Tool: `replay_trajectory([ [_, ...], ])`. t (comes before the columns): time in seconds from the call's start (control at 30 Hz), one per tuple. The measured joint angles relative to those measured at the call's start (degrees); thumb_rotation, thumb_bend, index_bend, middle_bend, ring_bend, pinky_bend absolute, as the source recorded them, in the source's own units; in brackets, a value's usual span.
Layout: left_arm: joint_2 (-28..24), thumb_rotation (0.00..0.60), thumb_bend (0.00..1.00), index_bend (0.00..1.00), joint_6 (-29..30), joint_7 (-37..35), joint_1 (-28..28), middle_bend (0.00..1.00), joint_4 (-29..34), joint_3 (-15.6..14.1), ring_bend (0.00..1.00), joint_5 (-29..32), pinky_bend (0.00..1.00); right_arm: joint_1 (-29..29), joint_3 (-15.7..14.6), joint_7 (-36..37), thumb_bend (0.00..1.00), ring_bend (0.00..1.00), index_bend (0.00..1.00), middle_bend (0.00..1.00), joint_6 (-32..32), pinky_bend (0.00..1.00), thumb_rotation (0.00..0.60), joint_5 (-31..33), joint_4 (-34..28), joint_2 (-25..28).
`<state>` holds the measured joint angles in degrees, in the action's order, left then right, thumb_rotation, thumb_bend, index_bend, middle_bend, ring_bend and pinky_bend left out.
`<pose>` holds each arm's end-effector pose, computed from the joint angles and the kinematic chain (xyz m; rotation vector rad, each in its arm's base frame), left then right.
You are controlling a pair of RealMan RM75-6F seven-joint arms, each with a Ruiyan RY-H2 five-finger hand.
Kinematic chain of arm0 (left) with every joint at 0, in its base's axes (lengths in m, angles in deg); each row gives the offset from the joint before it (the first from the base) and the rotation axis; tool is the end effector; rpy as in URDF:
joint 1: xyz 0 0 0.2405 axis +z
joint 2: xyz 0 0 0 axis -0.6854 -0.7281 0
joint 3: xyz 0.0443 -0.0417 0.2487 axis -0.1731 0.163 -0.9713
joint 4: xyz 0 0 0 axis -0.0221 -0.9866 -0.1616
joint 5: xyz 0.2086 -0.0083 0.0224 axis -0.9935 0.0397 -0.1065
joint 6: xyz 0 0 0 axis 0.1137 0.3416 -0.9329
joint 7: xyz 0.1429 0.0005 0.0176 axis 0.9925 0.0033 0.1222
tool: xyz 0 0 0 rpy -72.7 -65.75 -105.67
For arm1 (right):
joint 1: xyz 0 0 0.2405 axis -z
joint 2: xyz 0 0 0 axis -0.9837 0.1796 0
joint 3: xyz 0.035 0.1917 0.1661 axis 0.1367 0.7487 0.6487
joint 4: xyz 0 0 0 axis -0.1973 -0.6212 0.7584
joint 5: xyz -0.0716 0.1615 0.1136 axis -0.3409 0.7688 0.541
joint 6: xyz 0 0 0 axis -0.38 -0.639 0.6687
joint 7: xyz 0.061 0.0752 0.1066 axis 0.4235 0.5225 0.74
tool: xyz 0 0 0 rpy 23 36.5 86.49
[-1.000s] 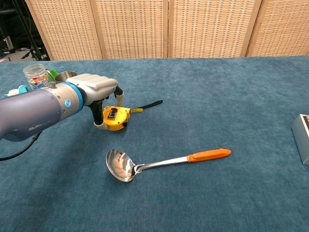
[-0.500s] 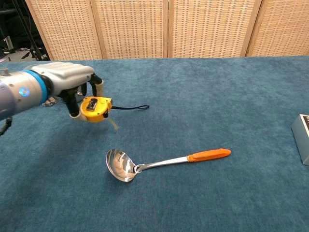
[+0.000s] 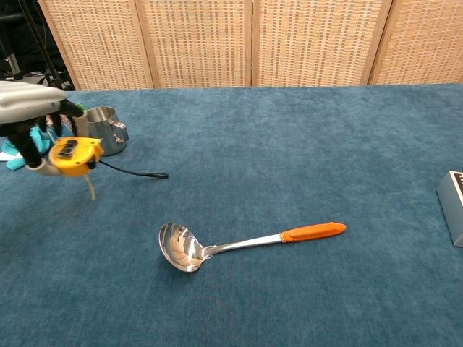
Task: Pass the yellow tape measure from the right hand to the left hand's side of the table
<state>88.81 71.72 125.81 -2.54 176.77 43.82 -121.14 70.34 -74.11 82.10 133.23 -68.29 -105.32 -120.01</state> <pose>-0.1794 0.3207 0.0500 -1.7422 -0.8583 -0.5671 -0.3386 -0.2376 0.1802 1.1871 -0.8638 1.0826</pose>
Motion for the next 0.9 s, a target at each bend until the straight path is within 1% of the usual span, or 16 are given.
replay_trajectory([
  [0.17, -2.4, 0.600, 0.31, 0.72, -0.9, -1.5, 1.9, 0.37, -0.3, -1.2, 0.35, -1.1, 0.34, -0.1, -0.2, -0.4, 0.00, 0.00, 0.00, 0.00, -0.1, 0.00, 0.600, -0.3, -0.3, 0.0],
  [0.37, -2.8, 0.600, 0.31, 0.73, -2.2, -3.6, 3.8, 0.38, -4.0, -1.7, 0.35, -1.3, 0.34, -0.1, -0.5, -0.9, 0.00, 0.00, 0.00, 0.00, 0.0, 0.00, 0.600, -0.9, -0.8, 0.0],
  [0.6, -0.7, 0.600, 0.32, 0.73, -4.0, -5.0, 5.0, 0.38, -10.6, -0.7, 0.35, -0.7, 0.34, -0.3, -0.6, -1.0, 0.00, 0.00, 0.00, 0.00, -0.5, 0.00, 0.600, -1.0, -0.9, 0.0],
  [0.9, 1.2, 0.600, 0.32, 0.73, -6.2, -5.4, 6.1, 0.38, -16.2, 0.7, 0.35, 1.4, 0.34, -0.3, -0.7, -0.8, 0.00, 0.00, 0.00, 0.00, -0.5, 0.00, 0.600, -1.0, -1.1, 0.2],
])
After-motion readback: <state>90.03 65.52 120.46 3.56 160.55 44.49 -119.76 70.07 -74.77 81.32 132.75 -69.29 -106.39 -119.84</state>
